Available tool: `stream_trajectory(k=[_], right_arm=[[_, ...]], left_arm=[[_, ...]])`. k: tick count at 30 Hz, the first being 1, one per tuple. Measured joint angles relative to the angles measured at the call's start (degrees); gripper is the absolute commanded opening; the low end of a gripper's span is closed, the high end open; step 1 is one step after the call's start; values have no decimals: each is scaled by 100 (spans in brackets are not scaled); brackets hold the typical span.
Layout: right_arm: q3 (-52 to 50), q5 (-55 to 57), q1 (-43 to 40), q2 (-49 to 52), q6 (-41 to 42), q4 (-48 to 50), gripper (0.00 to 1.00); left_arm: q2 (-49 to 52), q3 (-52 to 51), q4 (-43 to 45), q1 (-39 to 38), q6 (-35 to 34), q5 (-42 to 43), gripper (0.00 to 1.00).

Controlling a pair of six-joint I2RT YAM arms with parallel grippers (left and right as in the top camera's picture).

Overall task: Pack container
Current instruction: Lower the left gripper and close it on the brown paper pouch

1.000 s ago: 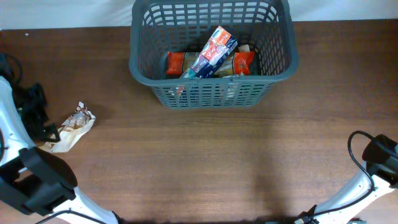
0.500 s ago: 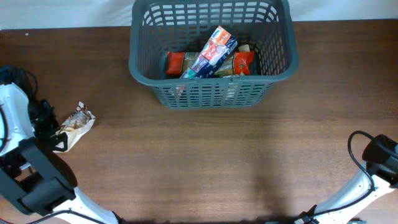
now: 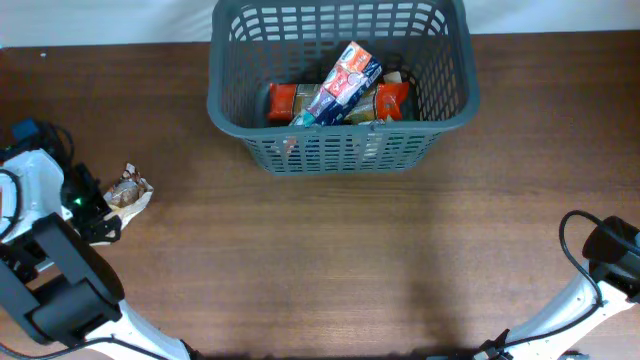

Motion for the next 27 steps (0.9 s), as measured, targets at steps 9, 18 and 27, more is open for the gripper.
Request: stream_trajectory(k=[9,18,27], right_arm=[[0,2,0,0,0,0,98],[0,2,0,0,0,0,99],[0,0,0,0,2,0,98]], left_arm=[[31,-90,160,0,-2,37,99],[442,-94,243,-24,2,-72,99],[551,-109,874,-26,588,-92,99]])
